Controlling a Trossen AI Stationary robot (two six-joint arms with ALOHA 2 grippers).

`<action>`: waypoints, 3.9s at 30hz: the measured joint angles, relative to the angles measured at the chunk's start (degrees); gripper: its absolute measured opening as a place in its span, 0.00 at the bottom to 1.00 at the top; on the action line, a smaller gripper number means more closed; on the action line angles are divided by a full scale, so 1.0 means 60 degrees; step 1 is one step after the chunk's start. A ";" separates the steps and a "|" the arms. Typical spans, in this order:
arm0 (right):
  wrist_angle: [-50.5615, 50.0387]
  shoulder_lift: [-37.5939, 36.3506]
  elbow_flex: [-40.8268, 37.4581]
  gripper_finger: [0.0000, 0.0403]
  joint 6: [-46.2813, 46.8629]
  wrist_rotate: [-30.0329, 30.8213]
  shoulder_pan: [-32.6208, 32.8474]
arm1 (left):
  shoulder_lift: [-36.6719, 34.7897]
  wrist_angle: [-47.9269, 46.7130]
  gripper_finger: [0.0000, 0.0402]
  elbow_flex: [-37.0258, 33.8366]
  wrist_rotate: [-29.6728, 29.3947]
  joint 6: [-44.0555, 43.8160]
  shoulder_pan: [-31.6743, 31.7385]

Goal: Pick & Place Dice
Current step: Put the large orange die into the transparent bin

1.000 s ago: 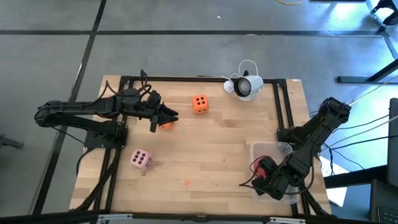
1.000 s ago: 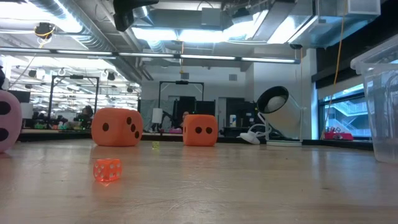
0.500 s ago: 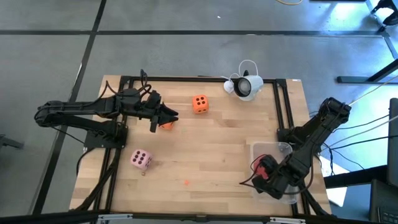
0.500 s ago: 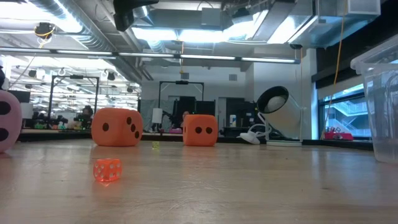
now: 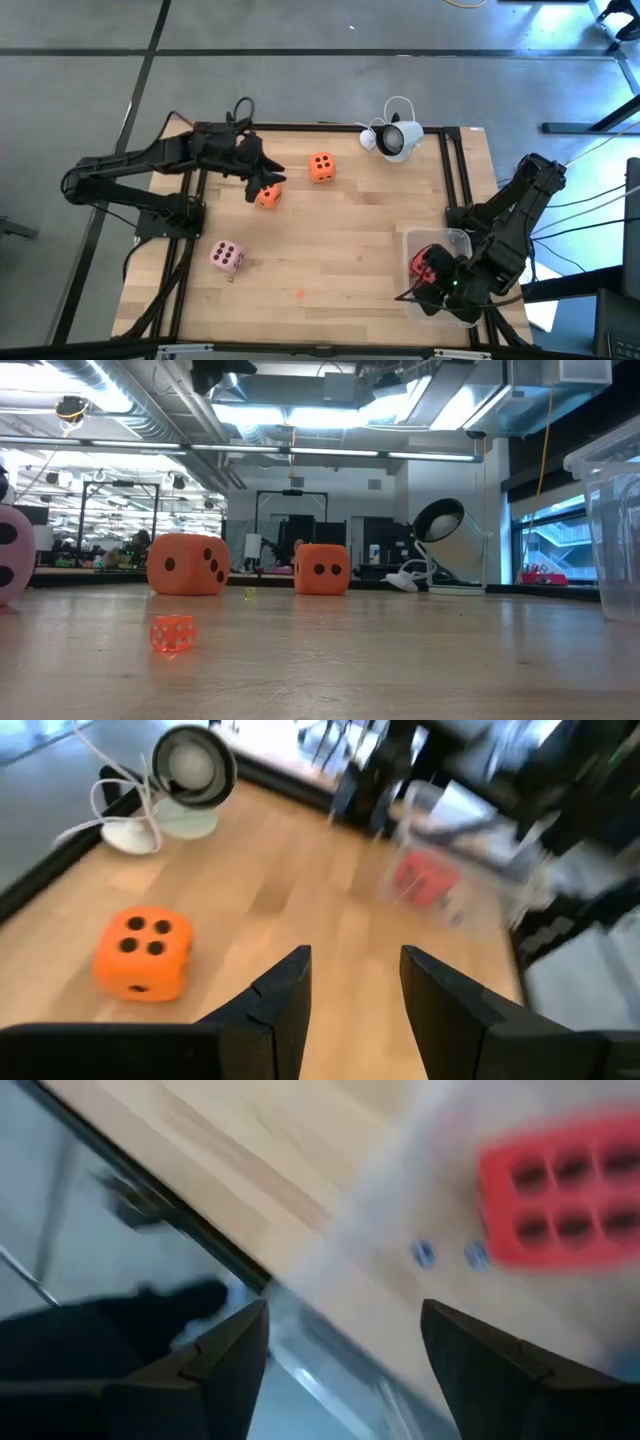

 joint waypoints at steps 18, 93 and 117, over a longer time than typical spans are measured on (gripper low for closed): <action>-0.0148 -0.0007 0.1160 0.61 -0.2864 0.7765 -0.0172 | 0.2933 -0.0382 0.53 0.1272 -0.1169 0.3586 0.0061; -0.0128 0.0000 0.1160 0.61 -0.3811 0.7083 -0.0586 | 0.9676 0.2806 0.61 0.1299 -0.6130 0.6525 0.0239; -0.0141 0.0000 0.1160 0.61 -0.4066 0.7042 -0.0584 | 0.9209 0.1962 0.31 0.1509 -0.5504 0.4342 -0.0257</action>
